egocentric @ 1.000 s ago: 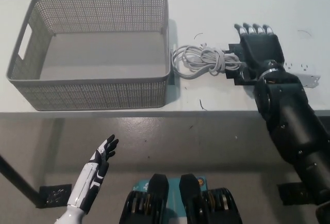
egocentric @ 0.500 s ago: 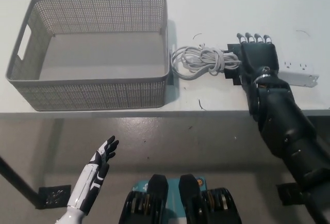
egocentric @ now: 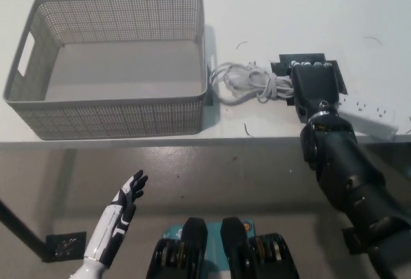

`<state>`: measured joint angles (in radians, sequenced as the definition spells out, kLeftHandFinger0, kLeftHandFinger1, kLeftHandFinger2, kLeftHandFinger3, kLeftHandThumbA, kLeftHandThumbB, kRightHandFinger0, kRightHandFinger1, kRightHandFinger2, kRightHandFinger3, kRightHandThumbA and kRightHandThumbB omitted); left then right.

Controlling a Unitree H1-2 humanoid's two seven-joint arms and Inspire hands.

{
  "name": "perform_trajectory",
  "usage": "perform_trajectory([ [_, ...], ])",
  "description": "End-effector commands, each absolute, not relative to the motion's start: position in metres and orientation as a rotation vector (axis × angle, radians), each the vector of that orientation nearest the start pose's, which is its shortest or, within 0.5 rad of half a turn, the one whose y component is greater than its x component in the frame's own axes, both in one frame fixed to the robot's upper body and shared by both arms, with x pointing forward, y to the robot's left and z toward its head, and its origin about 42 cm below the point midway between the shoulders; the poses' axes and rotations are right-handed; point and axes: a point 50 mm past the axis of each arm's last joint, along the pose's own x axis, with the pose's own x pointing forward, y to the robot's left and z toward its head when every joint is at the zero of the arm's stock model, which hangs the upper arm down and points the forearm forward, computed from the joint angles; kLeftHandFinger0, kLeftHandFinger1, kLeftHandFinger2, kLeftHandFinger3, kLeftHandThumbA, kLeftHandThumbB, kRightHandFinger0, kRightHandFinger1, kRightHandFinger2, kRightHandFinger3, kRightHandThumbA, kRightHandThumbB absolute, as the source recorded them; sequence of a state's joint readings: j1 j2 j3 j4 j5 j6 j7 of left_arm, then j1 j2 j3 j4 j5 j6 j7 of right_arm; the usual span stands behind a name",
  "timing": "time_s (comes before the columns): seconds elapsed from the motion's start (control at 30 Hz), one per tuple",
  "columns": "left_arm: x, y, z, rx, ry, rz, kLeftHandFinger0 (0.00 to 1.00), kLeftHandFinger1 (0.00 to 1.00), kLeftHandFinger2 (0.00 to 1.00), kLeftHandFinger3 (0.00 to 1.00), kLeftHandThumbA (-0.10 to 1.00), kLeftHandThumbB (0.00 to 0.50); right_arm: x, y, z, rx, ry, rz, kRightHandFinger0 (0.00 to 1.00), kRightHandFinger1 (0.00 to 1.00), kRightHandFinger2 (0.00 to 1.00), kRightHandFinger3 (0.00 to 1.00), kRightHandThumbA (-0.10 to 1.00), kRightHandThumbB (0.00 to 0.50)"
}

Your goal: Use the right hand to pick up a power strip and put it into a container on the left side

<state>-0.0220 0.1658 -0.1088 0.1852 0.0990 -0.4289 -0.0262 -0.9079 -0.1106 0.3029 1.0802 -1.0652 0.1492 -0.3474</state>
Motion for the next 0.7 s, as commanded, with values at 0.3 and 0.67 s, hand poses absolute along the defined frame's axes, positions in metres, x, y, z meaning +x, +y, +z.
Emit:
perform_trajectory([
  [0.3, 0.289, 0.239, 0.098, 0.281, -0.351, -0.202, 1.0, 1.0, 1.0, 1.0, 1.0, 0.223, 0.548, -0.161, 0.317, -1.032, -1.003, -0.501, 0.0, 0.07, 0.67, 0.84, -0.1, 0.071],
  [0.67, 0.291, 0.239, 0.097, 0.279, -0.351, -0.198, 1.0, 1.0, 1.0, 1.0, 1.0, 0.219, 0.546, -0.189, 0.431, -1.025, -1.252, -0.653, 0.0, 0.19, 0.71, 0.91, -0.1, 0.068],
])
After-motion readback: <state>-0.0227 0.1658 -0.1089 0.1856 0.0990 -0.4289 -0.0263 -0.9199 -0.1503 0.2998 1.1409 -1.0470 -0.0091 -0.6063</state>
